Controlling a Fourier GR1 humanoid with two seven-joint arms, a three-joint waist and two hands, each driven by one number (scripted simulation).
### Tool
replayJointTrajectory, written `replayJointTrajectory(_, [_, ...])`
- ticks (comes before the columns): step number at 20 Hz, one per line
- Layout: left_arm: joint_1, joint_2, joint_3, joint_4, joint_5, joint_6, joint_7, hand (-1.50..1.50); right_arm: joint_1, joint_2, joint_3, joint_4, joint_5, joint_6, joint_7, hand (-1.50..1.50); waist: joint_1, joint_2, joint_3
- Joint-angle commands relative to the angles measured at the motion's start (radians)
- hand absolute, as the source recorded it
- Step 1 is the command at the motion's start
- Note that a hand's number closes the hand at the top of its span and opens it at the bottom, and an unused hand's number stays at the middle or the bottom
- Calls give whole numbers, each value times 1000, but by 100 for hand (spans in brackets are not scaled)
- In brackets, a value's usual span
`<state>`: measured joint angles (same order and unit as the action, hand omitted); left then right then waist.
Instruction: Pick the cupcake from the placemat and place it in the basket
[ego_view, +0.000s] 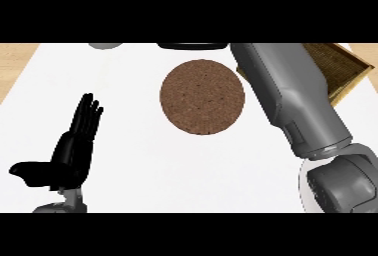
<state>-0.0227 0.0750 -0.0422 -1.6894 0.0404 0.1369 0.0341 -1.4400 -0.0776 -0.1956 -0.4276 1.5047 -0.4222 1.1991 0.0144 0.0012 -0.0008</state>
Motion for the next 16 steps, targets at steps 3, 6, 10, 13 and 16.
replayJointTrajectory(3, [-13,8,10,-26,5,2,31,0,60,-1,-30,-8,20,-4,160,150,-5,-1,1])
replayJointTrajectory(6, [56,15,21,24,19,-35,-56,0,103,-10,-47,-31,9,19,112,150,-10,-3,0])
replayJointTrajectory(10, [-35,-1,19,14,-6,11,18,0,131,-25,-74,-37,-2,18,86,150,-9,0,1])
replayJointTrajectory(13, [63,-13,-10,-10,-22,2,-40,0,234,-7,-76,-95,3,-43,69,150,-14,-5,1])
replayJointTrajectory(16, [20,-35,-13,60,-24,5,-63,0,277,1,-78,-127,8,-56,48,150,-17,-2,0])
